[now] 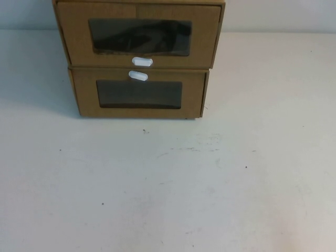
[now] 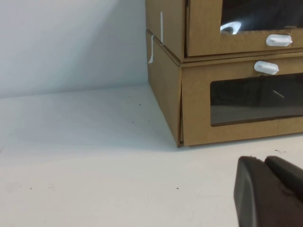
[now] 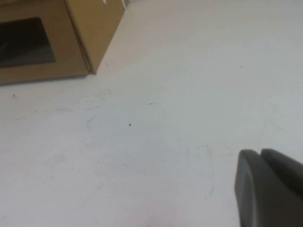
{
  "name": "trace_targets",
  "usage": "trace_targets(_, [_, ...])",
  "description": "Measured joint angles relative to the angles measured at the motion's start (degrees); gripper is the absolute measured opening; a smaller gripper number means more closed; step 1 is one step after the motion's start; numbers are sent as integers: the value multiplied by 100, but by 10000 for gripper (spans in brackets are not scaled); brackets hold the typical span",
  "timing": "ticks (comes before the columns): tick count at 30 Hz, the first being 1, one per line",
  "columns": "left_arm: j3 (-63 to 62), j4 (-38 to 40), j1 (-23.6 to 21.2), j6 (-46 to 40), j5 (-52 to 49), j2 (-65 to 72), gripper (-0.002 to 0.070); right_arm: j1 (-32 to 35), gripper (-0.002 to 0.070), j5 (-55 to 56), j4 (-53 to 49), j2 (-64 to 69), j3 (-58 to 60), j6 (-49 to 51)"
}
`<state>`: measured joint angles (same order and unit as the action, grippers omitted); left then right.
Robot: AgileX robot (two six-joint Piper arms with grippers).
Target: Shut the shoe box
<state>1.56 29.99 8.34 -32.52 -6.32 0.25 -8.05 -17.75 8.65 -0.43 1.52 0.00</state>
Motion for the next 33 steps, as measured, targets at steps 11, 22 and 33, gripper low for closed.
trace_targets(11, [0, 0, 0, 0, 0, 0, -4, 46, -13, -237, 233, 0, 0, -667])
trace_targets(22, [0, 0, 0, 0, 0, 0, -4, 46, -13, -237, 246, 0, 0, -687])
trace_targets(33, [0, -273, 0, 104, 167, 0, -4, 46, -13, -237, 254, 0, 0, -692])
